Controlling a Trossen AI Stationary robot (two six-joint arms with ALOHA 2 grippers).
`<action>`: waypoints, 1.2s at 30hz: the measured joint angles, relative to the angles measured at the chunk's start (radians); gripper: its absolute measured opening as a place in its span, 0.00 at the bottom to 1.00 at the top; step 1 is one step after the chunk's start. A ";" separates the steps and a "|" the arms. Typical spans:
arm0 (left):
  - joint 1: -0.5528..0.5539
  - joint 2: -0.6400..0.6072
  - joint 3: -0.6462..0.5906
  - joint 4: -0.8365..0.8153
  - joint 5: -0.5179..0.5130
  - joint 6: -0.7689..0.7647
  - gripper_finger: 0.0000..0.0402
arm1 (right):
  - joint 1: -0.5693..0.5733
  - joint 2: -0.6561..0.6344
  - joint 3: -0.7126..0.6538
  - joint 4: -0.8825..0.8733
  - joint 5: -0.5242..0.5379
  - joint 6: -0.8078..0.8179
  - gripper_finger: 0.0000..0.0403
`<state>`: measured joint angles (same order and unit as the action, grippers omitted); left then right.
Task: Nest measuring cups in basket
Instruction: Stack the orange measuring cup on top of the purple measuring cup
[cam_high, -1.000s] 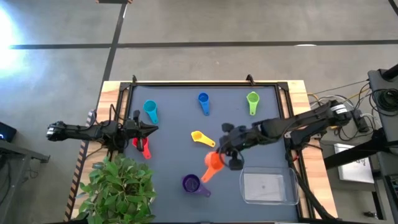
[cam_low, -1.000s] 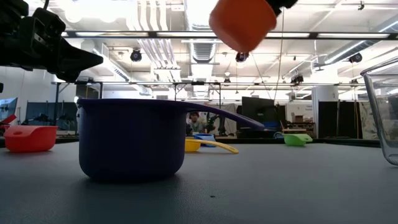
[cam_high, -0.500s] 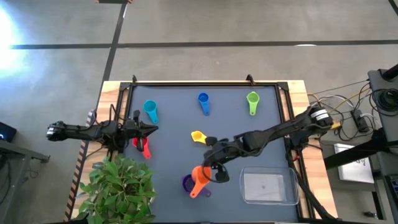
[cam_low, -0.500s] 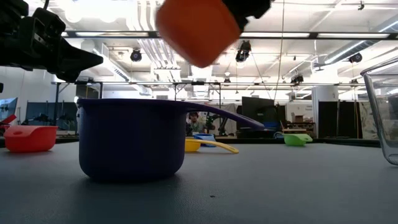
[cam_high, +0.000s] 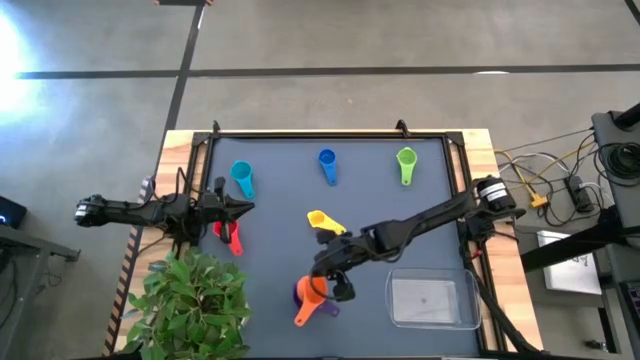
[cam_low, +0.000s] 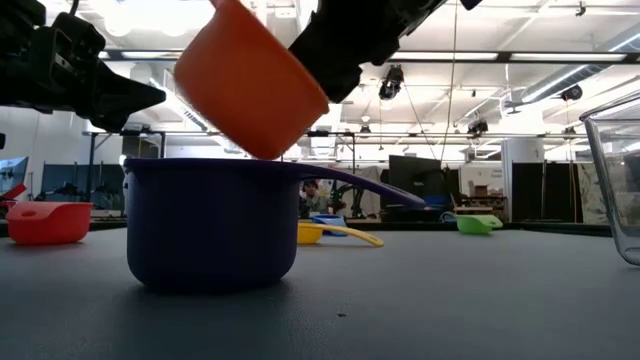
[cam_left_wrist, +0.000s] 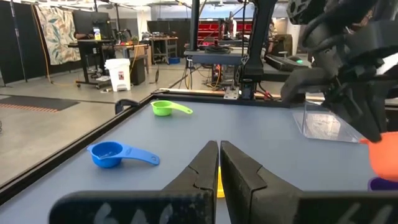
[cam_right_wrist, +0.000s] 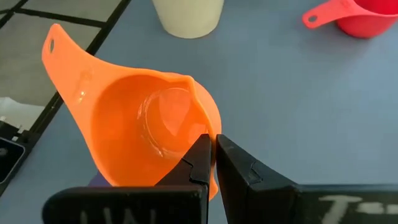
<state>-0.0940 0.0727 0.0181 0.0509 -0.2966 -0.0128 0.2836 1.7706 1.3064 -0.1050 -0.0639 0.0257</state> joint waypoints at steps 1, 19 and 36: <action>0.000 0.000 0.000 0.000 0.000 0.000 0.00 | 0.000 0.005 0.000 0.006 0.000 0.000 0.02; 0.000 0.000 0.000 0.000 0.000 0.000 0.00 | -0.001 0.038 0.000 0.036 -0.015 0.028 0.18; 0.000 0.000 0.000 0.000 0.000 0.000 0.00 | 0.043 0.021 -0.004 0.045 -0.021 0.020 0.30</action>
<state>-0.0940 0.0727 0.0182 0.0509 -0.2963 -0.0127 0.3269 1.7912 1.3019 -0.0598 -0.0850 0.0459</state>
